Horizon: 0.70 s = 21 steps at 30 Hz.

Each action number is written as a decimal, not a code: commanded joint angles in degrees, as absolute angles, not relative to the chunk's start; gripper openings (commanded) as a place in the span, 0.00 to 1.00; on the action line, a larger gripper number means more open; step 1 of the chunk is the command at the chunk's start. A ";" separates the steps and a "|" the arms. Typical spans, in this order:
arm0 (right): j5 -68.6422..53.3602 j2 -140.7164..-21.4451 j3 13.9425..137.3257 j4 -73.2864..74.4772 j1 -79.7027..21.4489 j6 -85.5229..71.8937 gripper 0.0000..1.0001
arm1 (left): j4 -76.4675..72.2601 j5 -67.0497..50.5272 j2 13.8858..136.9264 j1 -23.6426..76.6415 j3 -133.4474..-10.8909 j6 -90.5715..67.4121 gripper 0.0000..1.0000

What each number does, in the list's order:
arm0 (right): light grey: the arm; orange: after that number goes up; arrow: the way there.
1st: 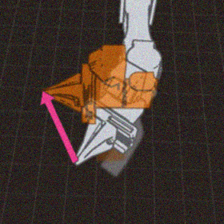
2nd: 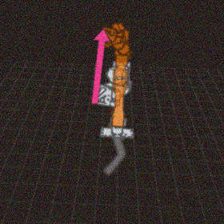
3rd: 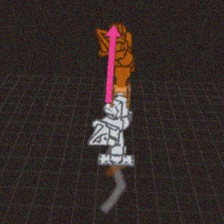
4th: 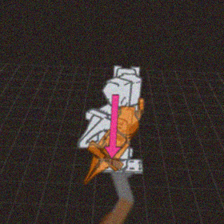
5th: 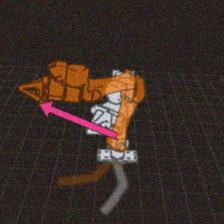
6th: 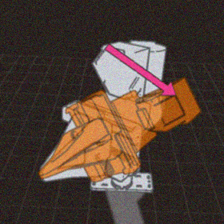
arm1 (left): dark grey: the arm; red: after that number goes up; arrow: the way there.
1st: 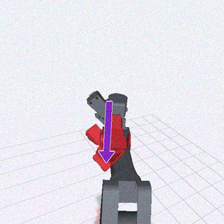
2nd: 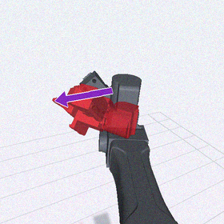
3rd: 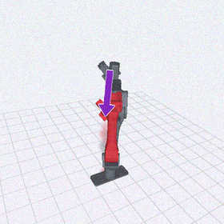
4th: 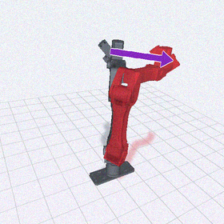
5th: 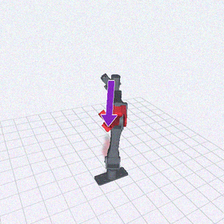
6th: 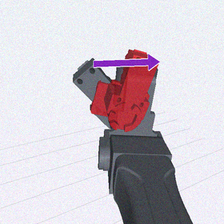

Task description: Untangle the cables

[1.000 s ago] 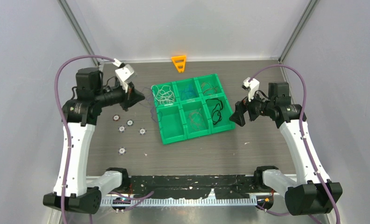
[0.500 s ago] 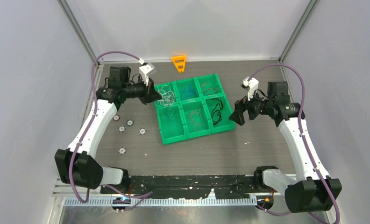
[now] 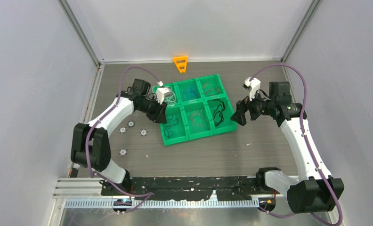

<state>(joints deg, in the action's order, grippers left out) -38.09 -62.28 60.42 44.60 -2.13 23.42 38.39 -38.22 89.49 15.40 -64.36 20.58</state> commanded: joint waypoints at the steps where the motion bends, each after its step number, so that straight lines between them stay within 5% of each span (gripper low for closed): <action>1: -38.48 -61.48 61.24 42.58 -2.01 23.23 0.99 | 40.49 -33.42 85.65 16.17 -67.78 20.06 0.43; 3: -38.15 -61.29 61.60 42.56 -1.95 23.27 0.99 | 42.56 -32.42 82.05 16.18 -71.25 19.42 0.71; 7: -38.03 -61.45 62.68 43.35 -1.58 22.71 1.00 | 52.62 -29.20 79.46 15.44 -83.65 19.17 0.98; 14: -39.56 -63.96 68.25 45.83 6.30 22.08 0.96 | 68.60 -30.01 79.53 2.59 -98.18 13.94 0.99; 21: -35.84 -69.60 65.91 45.15 14.53 20.84 0.95 | 61.32 -27.89 73.20 -7.98 -83.93 7.05 1.00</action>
<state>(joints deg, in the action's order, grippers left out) -38.59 -68.12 67.79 45.45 12.64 21.69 61.08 -29.54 75.92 -5.30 -91.59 11.79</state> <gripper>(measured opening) 0.955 0.994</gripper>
